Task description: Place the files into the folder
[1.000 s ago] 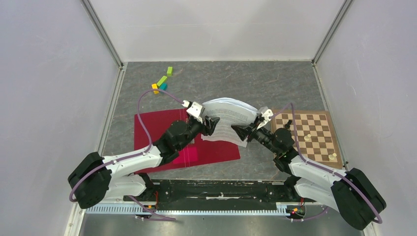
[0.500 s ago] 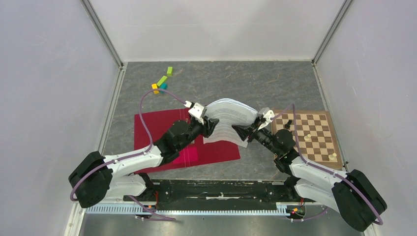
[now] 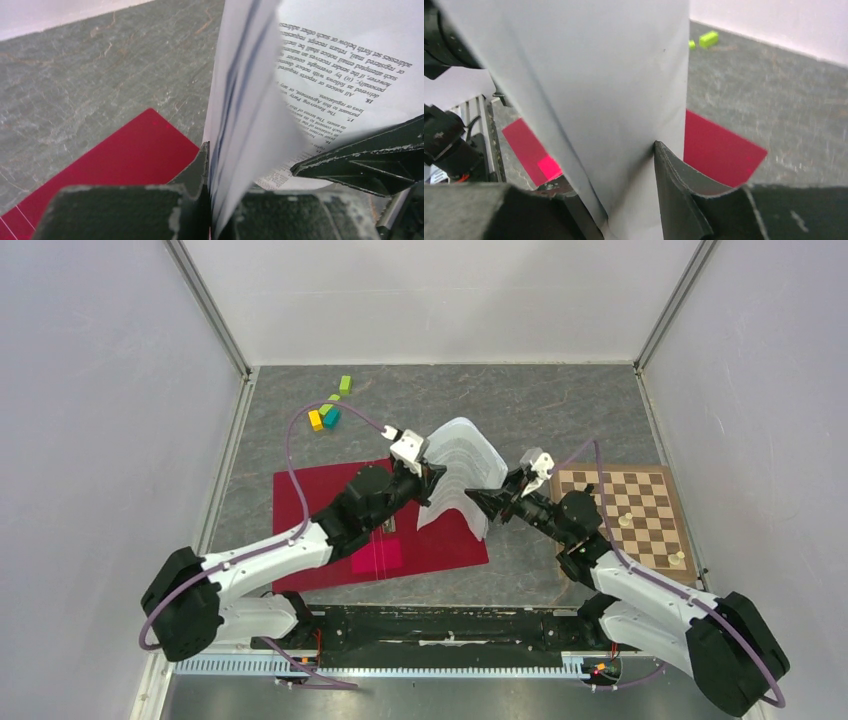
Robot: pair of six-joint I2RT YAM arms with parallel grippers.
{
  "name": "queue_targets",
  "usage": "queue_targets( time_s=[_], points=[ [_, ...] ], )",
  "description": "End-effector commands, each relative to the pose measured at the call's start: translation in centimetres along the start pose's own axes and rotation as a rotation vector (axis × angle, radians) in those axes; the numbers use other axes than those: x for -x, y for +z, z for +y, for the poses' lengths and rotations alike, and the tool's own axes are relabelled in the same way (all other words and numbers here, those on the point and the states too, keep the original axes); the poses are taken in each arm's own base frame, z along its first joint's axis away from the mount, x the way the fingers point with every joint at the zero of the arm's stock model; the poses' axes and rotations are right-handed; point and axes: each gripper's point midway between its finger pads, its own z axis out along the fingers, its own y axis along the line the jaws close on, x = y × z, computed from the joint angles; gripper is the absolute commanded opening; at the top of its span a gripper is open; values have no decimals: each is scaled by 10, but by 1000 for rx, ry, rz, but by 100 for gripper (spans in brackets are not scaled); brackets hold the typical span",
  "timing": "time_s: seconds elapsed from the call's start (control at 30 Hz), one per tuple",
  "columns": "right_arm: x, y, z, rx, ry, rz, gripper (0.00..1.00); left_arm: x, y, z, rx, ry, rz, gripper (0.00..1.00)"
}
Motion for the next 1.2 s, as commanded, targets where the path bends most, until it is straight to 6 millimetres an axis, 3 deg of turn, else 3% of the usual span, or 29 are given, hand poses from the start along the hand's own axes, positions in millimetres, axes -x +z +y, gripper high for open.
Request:
queue_targets(
  time_s=[0.0,0.3,0.57,0.73,0.83,0.93,1.03,1.07,1.13,1.17],
  points=[
    [50,14,23,112,-61,-43,39,72,-14,-16,-64,-12,-83,2],
    [99,13,28,102,-108,-121,40,122,-52,-46,-217,-14,-61,2],
    [135,8,37,111,-137,-195,38,131,-75,-62,-307,-7,-3,2],
    [152,2,42,107,-142,-231,27,136,-83,-64,-317,-17,-12,2],
    [157,1,44,113,-122,-228,12,138,-82,-62,-303,-26,-13,2],
    [155,1,48,134,-93,-211,1,138,-78,-59,-280,-46,-17,2],
    [147,4,52,158,-48,-178,0,137,-72,-56,-253,-69,-10,2],
    [143,6,51,158,-28,-160,0,136,-69,-54,-241,-76,-1,5],
    [130,13,45,133,23,-96,0,135,-63,-45,-176,-95,14,29],
    [126,17,40,110,46,-63,0,135,-61,-31,-90,-110,19,42]
  ],
)
